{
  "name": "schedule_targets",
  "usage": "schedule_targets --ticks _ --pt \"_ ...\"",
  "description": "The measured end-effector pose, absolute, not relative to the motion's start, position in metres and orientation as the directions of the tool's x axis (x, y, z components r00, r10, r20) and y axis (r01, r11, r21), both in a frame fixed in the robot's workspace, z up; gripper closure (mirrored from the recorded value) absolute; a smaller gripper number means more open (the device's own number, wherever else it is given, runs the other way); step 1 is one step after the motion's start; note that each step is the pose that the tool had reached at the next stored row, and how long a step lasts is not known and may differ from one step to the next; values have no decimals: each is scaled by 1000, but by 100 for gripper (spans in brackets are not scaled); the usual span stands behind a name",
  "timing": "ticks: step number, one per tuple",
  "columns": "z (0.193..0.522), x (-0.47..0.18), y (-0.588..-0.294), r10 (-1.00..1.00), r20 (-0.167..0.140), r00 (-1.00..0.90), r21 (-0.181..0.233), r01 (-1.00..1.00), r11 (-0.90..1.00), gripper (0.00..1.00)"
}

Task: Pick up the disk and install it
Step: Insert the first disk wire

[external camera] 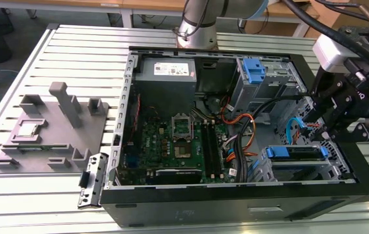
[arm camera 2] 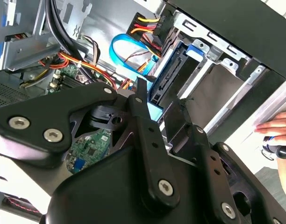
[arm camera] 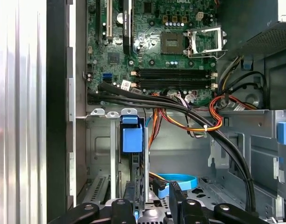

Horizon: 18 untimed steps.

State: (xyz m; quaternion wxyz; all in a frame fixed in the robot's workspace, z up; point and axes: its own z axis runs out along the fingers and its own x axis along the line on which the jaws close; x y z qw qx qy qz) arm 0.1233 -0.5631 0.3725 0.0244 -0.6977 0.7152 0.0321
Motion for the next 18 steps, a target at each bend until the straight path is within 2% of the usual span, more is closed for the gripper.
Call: schedule_targets --ticks 18 --pt "357 127 -555 -997 -80 -25 12 -1000 24 58"
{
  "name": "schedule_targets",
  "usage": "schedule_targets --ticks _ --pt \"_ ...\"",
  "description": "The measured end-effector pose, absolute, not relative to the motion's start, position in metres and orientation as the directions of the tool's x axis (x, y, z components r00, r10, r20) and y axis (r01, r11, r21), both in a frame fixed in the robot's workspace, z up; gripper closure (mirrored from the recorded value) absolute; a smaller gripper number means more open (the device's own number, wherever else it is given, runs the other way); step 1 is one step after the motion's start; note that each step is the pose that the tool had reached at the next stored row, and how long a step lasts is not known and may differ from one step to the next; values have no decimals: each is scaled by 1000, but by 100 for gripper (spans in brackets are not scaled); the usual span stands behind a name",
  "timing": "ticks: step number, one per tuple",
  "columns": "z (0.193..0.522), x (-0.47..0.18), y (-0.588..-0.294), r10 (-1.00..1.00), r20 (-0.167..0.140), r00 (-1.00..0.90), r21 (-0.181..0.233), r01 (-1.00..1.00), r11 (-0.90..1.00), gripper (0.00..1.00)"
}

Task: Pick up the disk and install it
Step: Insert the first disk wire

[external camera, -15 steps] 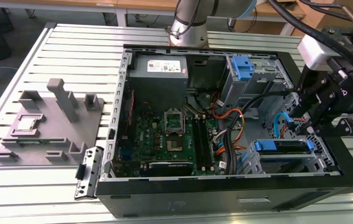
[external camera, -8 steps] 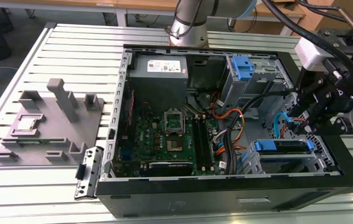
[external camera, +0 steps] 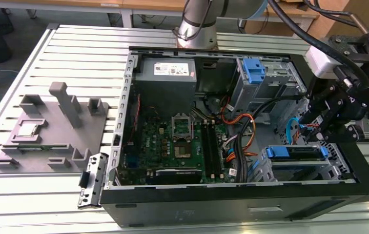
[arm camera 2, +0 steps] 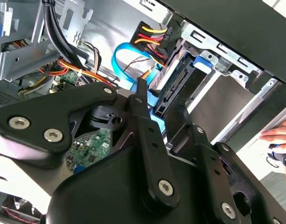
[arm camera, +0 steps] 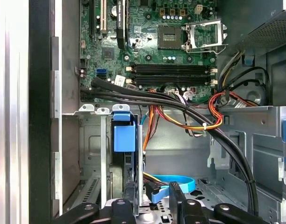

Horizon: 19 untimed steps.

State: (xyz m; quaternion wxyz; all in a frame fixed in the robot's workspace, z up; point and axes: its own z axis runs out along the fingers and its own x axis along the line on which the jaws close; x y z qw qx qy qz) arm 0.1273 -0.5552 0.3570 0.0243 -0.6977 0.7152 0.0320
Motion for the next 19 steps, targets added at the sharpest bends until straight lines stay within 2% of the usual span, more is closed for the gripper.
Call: schedule_targets --ticks 19 --pt "353 127 -555 -997 -80 -25 12 -1000 24 58"
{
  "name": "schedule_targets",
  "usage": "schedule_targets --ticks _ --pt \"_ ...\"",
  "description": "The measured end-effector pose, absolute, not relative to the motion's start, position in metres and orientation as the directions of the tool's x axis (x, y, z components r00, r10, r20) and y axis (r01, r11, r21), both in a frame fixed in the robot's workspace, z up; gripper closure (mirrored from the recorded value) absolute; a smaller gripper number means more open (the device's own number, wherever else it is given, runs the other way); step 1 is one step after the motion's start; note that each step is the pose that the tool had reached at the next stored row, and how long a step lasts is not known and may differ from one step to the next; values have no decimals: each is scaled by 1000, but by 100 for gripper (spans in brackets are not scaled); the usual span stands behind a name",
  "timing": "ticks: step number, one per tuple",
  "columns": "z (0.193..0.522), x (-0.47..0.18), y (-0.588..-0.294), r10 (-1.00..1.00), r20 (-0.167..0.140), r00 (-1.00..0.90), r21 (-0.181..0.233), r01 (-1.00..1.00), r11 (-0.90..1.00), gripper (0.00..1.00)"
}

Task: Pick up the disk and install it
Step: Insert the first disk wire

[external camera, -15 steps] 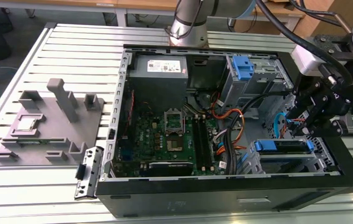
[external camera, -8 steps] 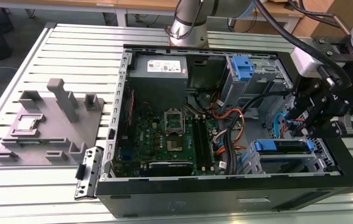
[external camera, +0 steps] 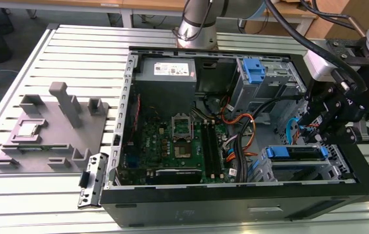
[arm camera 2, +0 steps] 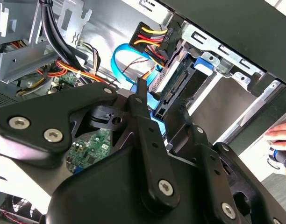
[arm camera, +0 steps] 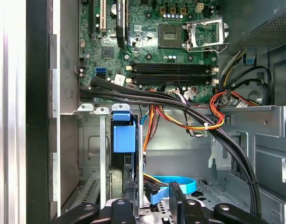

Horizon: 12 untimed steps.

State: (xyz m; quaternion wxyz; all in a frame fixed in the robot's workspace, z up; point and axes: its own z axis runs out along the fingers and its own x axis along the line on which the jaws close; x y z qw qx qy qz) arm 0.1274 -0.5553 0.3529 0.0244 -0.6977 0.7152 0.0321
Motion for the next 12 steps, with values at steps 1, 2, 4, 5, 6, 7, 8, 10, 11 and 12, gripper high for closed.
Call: schedule_targets --ticks 1,2,4,5,6,7,8,10,11,12 --pt "353 127 -555 -997 -80 -25 12 -1000 24 58" --pt "353 127 -555 -997 -80 -25 12 -1000 24 58" --pt "353 127 -555 -997 -80 -25 12 -1000 24 58" --pt "353 127 -555 -997 -80 -25 12 -1000 24 58" --pt "353 127 -555 -997 -80 -25 12 -1000 24 58" --pt "353 127 -555 -997 -80 -25 12 -1000 24 58" --pt "353 127 -555 -997 -80 -25 12 -1000 24 59" --pt "353 127 -555 -997 -80 -25 12 -1000 24 66" --pt "353 127 -555 -997 -80 -25 12 -1000 24 66" --pt "353 127 -555 -997 -80 -25 12 -1000 24 66"
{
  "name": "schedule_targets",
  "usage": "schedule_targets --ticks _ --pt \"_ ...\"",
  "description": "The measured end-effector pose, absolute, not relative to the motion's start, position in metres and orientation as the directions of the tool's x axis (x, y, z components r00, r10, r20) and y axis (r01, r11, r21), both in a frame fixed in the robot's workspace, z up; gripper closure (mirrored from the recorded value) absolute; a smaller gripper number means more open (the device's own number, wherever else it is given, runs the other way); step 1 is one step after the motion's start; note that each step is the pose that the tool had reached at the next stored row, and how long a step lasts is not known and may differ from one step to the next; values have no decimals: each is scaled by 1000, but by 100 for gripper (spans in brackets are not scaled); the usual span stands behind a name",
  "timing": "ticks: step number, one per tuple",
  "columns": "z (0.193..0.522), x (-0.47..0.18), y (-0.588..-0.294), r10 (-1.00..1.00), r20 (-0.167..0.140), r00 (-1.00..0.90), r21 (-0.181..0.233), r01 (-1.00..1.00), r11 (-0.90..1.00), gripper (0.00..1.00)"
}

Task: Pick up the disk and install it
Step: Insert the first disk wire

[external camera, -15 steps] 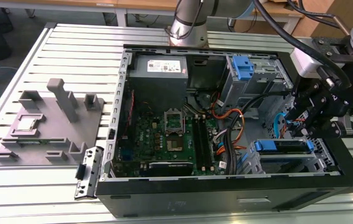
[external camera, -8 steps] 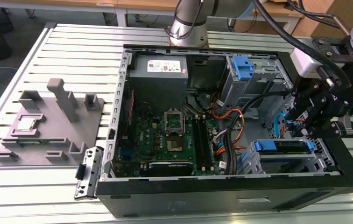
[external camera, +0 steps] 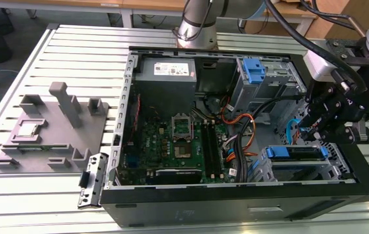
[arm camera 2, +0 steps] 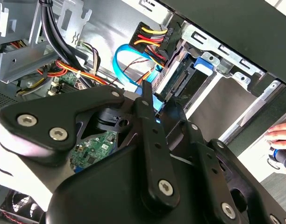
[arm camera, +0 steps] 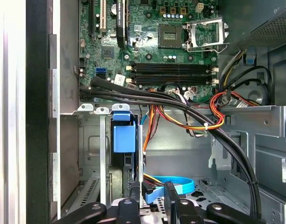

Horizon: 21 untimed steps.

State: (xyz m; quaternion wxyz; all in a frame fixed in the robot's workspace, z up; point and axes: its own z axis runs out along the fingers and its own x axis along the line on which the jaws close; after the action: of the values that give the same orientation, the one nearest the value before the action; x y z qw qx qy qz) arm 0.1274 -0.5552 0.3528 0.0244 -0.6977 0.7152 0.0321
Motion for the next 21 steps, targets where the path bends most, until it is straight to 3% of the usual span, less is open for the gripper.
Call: schedule_targets --ticks 5,6,10,12,21 --pt "353 127 -555 -997 -80 -25 12 -1000 24 67" --pt "353 127 -555 -997 -80 -25 12 -1000 24 75" --pt "353 127 -555 -997 -80 -25 12 -1000 24 76" --pt "353 127 -555 -997 -80 -25 12 -1000 24 84" --pt "352 127 -556 -996 -80 -25 11 -1000 24 84"
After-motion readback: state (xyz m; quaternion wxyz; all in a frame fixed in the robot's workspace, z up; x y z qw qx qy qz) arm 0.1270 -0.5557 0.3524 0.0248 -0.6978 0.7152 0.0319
